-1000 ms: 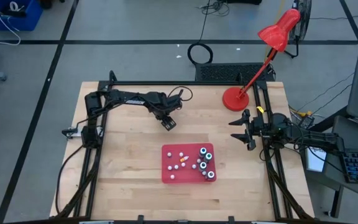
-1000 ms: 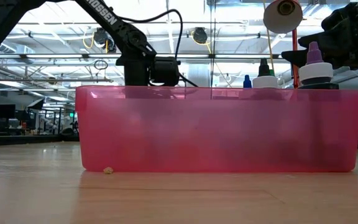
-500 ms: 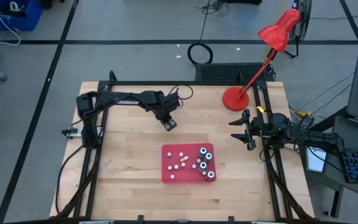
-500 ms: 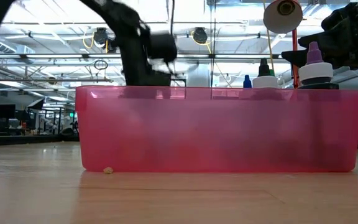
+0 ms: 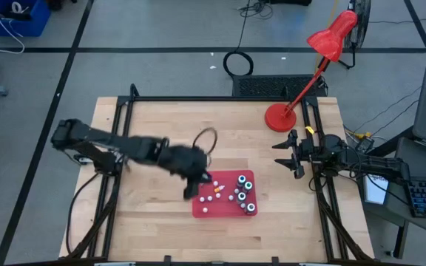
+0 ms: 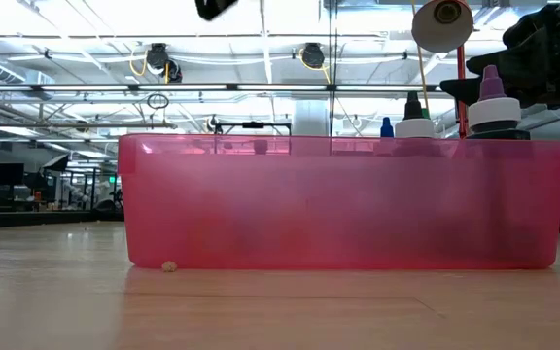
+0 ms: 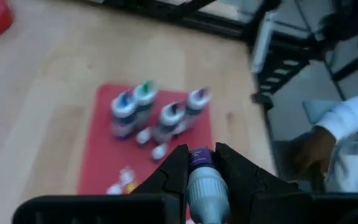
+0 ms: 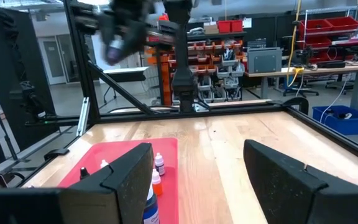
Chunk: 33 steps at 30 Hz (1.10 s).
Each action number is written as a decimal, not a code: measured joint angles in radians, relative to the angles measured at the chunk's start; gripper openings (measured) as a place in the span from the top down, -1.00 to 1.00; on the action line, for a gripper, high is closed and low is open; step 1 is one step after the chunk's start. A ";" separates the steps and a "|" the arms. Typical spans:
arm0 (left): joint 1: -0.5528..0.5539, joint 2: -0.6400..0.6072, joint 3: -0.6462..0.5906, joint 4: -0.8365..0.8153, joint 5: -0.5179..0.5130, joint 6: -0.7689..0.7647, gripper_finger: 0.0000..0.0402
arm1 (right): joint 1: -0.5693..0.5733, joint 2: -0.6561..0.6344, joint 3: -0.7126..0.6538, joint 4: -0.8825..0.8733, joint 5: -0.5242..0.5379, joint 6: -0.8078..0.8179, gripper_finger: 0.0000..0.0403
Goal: Pick & Place food coloring
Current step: Put the small violet food coloring bottle into the bin
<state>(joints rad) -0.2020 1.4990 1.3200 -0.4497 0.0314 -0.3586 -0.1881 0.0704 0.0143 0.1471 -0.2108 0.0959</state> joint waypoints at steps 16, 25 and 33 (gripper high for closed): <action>-0.128 0.468 0.423 -0.299 -0.151 0.054 0.70 | 0.000 0.008 0.000 0.003 0.000 0.000 -0.18; -0.117 0.662 0.443 -0.284 -0.152 0.010 0.70 | 0.000 0.009 0.000 0.003 0.000 0.000 -0.18; -0.124 0.750 0.443 -0.258 -0.112 -0.035 0.70 | 0.000 0.008 0.000 0.004 0.000 0.000 -0.18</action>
<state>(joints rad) -0.3259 2.2492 1.7630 -0.7077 -0.0803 -0.3938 -0.1883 0.0788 0.0139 0.1513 -0.2108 0.0959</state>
